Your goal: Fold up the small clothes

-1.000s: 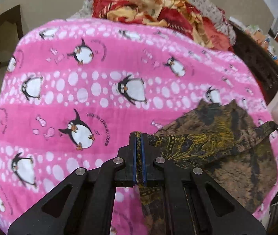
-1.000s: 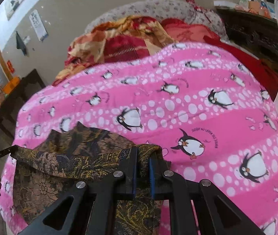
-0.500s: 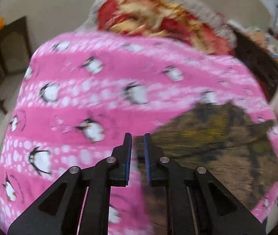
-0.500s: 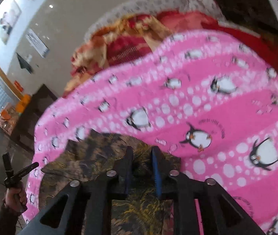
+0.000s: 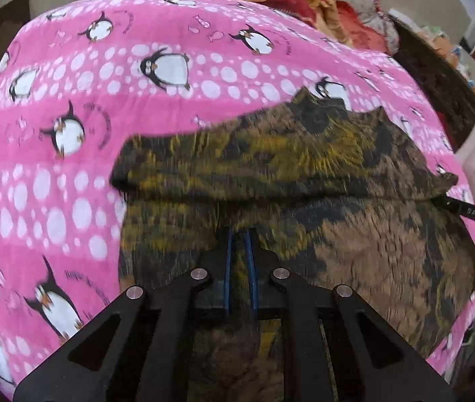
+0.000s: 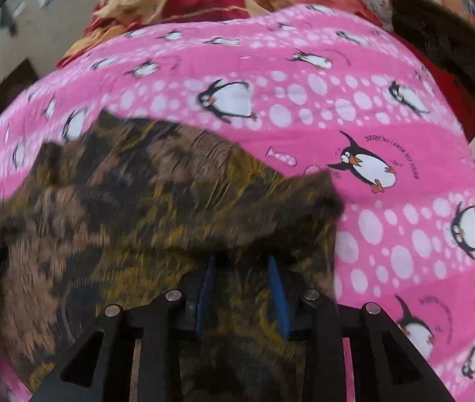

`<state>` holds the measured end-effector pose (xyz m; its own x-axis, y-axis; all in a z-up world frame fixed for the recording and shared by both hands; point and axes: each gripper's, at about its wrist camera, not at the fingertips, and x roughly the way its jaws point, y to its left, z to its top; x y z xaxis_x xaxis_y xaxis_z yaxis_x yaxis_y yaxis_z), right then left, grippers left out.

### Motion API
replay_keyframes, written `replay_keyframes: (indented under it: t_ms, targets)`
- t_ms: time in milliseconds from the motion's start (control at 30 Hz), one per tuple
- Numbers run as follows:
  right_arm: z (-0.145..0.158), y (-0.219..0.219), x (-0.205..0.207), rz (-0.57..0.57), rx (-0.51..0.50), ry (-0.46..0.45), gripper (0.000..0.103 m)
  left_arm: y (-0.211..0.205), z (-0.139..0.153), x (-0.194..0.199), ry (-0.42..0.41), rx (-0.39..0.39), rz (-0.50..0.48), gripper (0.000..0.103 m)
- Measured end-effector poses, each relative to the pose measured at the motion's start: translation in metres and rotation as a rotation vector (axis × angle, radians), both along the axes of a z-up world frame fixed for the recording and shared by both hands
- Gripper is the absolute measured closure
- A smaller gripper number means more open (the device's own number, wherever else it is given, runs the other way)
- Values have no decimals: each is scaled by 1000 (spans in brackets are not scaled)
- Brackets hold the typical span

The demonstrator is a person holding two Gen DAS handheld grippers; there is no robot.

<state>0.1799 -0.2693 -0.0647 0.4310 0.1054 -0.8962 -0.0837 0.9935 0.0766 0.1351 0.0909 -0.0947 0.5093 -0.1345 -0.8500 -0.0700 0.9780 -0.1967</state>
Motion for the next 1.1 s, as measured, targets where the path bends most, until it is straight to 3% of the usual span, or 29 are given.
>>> replay_keyframes:
  t_ms: [167, 267, 367, 500, 600, 700, 767, 833, 900, 1100]
  targets:
    - [9, -3, 42, -12, 26, 26, 74, 6, 11, 54, -3, 25, 56, 93]
    - [25, -11, 56, -47, 126, -65, 73, 20, 20, 69, -19, 65, 144, 93]
    - [42, -16, 55, -82, 136, -139, 73, 28, 32, 63, -74, 48, 214, 93]
    - [60, -2, 32, -62, 87, -258, 73, 4, 36, 55, -146, 53, 179, 93]
    - [53, 28, 28, -26, 82, -270, 73, -17, 17, 58, -139, 84, 129, 93]
    - [21, 44, 34, 7, -25, -217, 73, -7, -7, 58, -117, 138, 142, 92]
    - [-7, 40, 38, 21, -135, -199, 69, 10, -13, 49, -152, 38, 144, 92]
    - [-11, 18, 35, 7, -19, -218, 68, 29, -19, 47, -159, -98, 172, 93]
    - [-13, 9, 39, -5, 43, -208, 65, 35, -21, 47, -166, -162, 193, 93]
    - [-14, 15, 42, 4, -4, -214, 62, 31, -20, 43, -170, -143, 202, 93]
